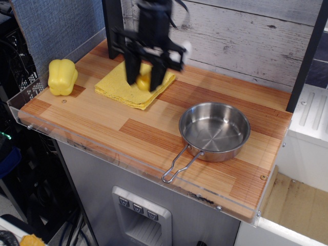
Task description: Place the knife in middle of yellow fabric and pot in the table.
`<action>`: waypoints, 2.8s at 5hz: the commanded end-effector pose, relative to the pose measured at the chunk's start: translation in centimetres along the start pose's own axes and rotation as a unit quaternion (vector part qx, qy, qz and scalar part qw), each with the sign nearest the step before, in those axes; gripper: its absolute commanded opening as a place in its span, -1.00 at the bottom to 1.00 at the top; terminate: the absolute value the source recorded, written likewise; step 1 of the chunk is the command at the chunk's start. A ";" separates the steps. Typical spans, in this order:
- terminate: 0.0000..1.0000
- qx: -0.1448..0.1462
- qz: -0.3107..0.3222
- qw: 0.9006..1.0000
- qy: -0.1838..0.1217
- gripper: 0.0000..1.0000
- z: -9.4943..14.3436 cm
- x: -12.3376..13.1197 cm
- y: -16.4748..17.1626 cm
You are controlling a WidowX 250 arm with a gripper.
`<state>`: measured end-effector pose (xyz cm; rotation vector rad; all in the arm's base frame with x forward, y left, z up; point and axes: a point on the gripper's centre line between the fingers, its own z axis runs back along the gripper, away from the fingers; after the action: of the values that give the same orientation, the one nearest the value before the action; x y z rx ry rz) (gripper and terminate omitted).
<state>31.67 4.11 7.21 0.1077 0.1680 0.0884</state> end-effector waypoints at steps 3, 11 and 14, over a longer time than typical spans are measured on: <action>-1.00 0.057 0.007 0.997 0.043 -1.00 -5.9 3.6 -1.9; -1.00 -0.005 -0.037 0.991 -0.127 1.00 4.3 4.3 6.8; -1.00 0.014 -0.037 0.990 -0.133 1.00 3.5 5.2 6.6</action>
<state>36.58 10.38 8.46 0.1223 -0.0337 -0.0001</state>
